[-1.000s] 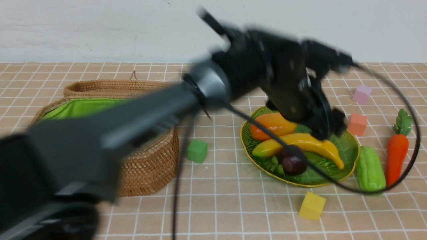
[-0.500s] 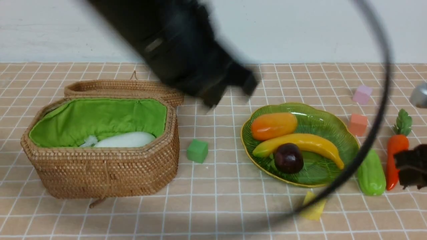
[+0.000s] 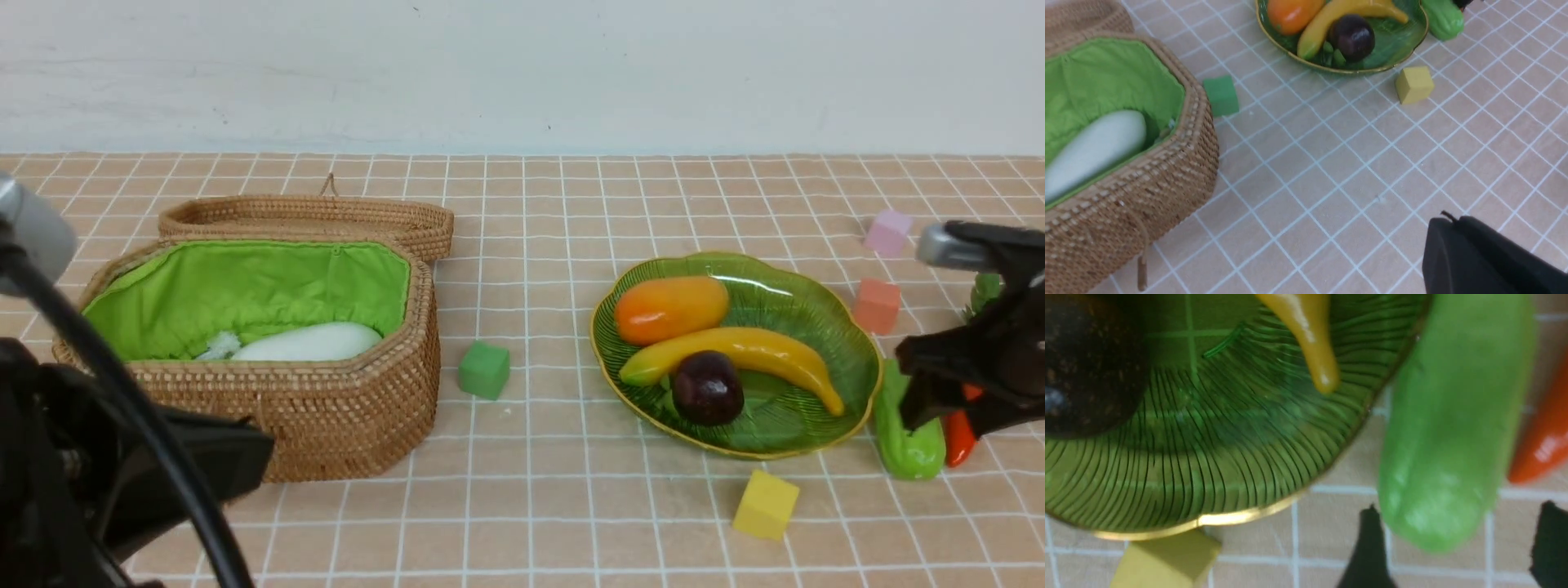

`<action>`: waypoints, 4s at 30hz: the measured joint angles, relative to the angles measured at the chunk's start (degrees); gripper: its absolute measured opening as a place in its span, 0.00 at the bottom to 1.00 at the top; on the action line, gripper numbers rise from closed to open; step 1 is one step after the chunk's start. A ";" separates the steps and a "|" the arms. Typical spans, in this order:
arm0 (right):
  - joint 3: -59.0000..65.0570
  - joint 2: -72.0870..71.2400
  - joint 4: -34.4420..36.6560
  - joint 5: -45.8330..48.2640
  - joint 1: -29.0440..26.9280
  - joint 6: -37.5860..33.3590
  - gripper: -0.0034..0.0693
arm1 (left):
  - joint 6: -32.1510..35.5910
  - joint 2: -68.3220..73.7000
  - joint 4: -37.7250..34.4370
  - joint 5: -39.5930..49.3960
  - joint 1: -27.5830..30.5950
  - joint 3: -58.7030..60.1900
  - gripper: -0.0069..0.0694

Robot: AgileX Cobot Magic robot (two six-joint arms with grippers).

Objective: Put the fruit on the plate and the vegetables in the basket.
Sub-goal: Take a chayote with your right arm and place it on the basket on the left, then use the right arm to grab a carrot and put it into the left basket

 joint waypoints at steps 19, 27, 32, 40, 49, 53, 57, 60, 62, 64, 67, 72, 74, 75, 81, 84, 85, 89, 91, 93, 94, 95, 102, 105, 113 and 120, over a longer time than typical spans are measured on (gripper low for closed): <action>-0.71 9.29 -3.47 -3.90 0.00 -2.51 0.82 | 1.26 -0.07 -0.26 -0.89 0.00 0.34 0.07; -1.33 9.91 -4.35 -3.63 0.00 -1.98 0.67 | 0.98 -0.07 -0.30 -0.89 0.00 0.34 0.07; -1.51 7.67 -4.11 2.69 0.07 3.31 0.67 | -3.96 -0.70 2.68 0.99 0.00 0.34 0.07; -6.76 -9.98 -4.05 14.72 7.88 11.18 0.67 | -17.77 -10.18 16.08 11.10 0.00 0.34 0.07; -29.82 -1.89 10.38 1.02 37.16 -20.83 0.67 | -22.77 -14.32 19.91 17.93 0.00 0.34 0.07; -38.48 7.29 14.93 -4.11 43.34 -29.75 0.67 | -24.00 -14.37 19.32 17.98 0.00 0.34 0.07; -46.46 17.53 15.47 -7.00 46.35 -35.15 0.67 | -24.83 -14.37 18.94 18.44 0.00 0.34 0.07; -49.42 22.01 15.38 -8.10 47.26 -36.19 0.67 | -25.48 -14.37 18.74 18.80 0.00 0.34 0.07; -50.79 24.55 14.93 -10.01 47.74 -36.25 0.71 | -25.61 -14.37 18.74 18.99 0.00 0.34 0.07; -51.03 25.76 14.63 -12.03 48.10 -36.25 0.82 | -25.67 -14.37 18.68 19.03 0.00 0.34 0.07; -51.24 25.59 13.47 -11.96 48.12 -35.52 0.95 | -25.43 -14.37 18.57 19.03 0.00 0.34 0.07; -51.30 18.46 4.31 -1.53 47.55 -24.36 0.91 | -20.88 -14.37 16.70 18.81 0.00 0.34 0.07; -51.53 13.00 -3.29 7.39 46.04 -14.12 0.80 | -15.10 -14.37 13.82 17.35 0.00 0.34 0.07; -51.60 13.00 -4.14 8.25 45.80 -14.12 0.79 | -14.48 -14.37 13.07 16.97 0.00 0.34 0.07; -46.62 4.16 -22.55 22.71 29.14 11.96 0.25 | 2.48 -14.37 -1.03 10.78 0.00 0.34 0.07; -34.60 1.27 -23.38 23.06 17.74 22.48 0.15 | 5.95 -14.37 -5.23 10.19 0.00 0.34 0.07; -30.93 0.95 -23.38 23.07 14.38 24.23 0.16 | 6.49 -14.37 -5.83 10.12 0.00 0.34 0.07; -20.75 2.05 -21.69 19.53 3.73 30.60 0.31 | 7.01 -14.37 -6.13 9.96 0.00 0.34 0.07; -17.36 3.96 -18.42 15.56 -1.01 32.46 0.46 | 7.06 -14.37 -6.14 9.96 0.00 0.34 0.07; -15.70 6.07 -14.96 12.51 -3.79 31.69 0.60 | 7.12 -14.37 -6.14 9.96 0.00 0.34 0.07; -15.27 7.27 -13.42 11.31 -4.72 30.73 0.65 | 7.12 -14.37 -6.14 9.91 0.00 0.34 0.07; -15.01 8.50 -11.41 9.86 -5.28 29.01 0.72 | 7.12 -14.37 -6.14 9.91 0.00 0.34 0.07; -14.76 14.73 -8.35 3.31 -5.60 25.43 0.80 | 7.12 -14.37 -6.14 9.00 0.00 0.34 0.07; -14.76 16.74 -8.35 1.35 -5.60 25.30 0.66 | 7.12 -14.37 -6.14 8.88 0.00 0.34 0.07; -15.13 18.06 -9.52 1.44 -5.60 24.53 0.44 | 6.34 -14.37 -5.74 9.61 0.00 0.34 0.07; -15.23 9.36 -9.96 6.86 -2.23 19.14 0.44 | -11.25 -14.37 8.97 15.79 0.00 0.34 0.07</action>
